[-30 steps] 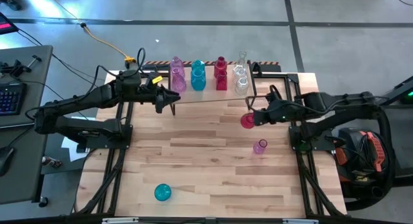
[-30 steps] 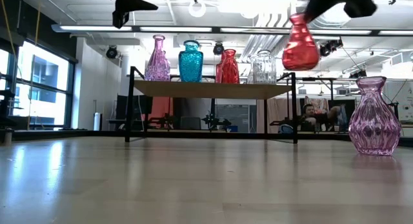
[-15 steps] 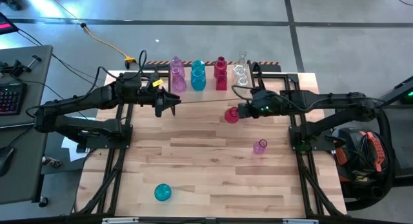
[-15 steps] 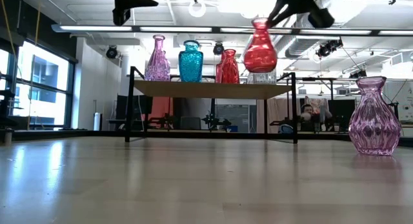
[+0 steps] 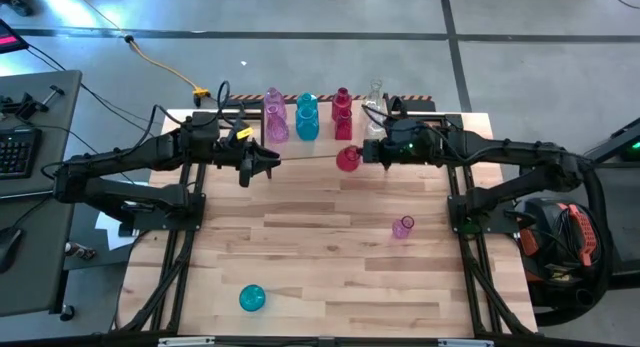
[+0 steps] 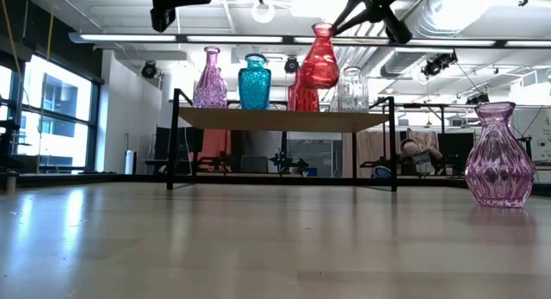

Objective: Sort vases onto shelf
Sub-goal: Put the red vase on the shelf aligned with the other red vases

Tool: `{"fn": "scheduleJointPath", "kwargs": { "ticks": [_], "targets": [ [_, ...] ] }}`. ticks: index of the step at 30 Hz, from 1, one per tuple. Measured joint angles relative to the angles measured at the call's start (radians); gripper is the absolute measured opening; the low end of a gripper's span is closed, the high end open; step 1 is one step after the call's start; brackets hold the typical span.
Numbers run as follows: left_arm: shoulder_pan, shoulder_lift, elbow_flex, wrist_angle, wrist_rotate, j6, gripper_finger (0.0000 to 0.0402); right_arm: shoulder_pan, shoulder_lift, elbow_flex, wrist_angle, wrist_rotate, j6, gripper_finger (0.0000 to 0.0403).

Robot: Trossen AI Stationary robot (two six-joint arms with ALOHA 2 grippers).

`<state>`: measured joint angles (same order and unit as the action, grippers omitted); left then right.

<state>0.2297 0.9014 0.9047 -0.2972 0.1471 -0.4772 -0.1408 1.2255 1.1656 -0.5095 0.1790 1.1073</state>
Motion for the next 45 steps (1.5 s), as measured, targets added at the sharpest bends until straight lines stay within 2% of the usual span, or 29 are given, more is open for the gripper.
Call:
{"fn": "scheduleJointPath", "kwargs": {
  "ticks": [11,15,20,25,31,39,45],
  "targets": [
    [-0.011,0.000,0.000,-0.047,0.000,0.000,0.0131,-0.047,0.019,0.027,0.050,-0.067,-0.044,0.0000],
    [-0.011,0.000,0.000,-0.048,0.000,0.001,0.0131,-0.055,0.068,0.155,-0.056,-0.076,-0.118,0.0000],
    [-0.011,0.000,0.000,-0.048,0.000,0.004,0.0131,-0.081,0.156,0.340,-0.278,-0.083,-0.196,0.0000],
    [-0.011,0.000,0.000,-0.049,0.000,0.003,0.0131,-0.103,0.217,0.425,-0.317,-0.104,-0.271,0.0000],
    [-0.011,0.000,0.000,-0.050,0.000,0.033,0.0131,-0.134,0.236,0.369,-0.300,-0.148,-0.277,0.0000],
    [-0.011,0.000,0.000,-0.066,0.000,0.036,0.0131,-0.173,0.231,0.256,-0.161,-0.202,-0.269,0.0000],
    [-0.011,0.000,0.000,-0.103,0.000,0.037,0.0131,-0.208,0.231,0.244,-0.147,-0.207,-0.275,0.0000]
  ]
}}
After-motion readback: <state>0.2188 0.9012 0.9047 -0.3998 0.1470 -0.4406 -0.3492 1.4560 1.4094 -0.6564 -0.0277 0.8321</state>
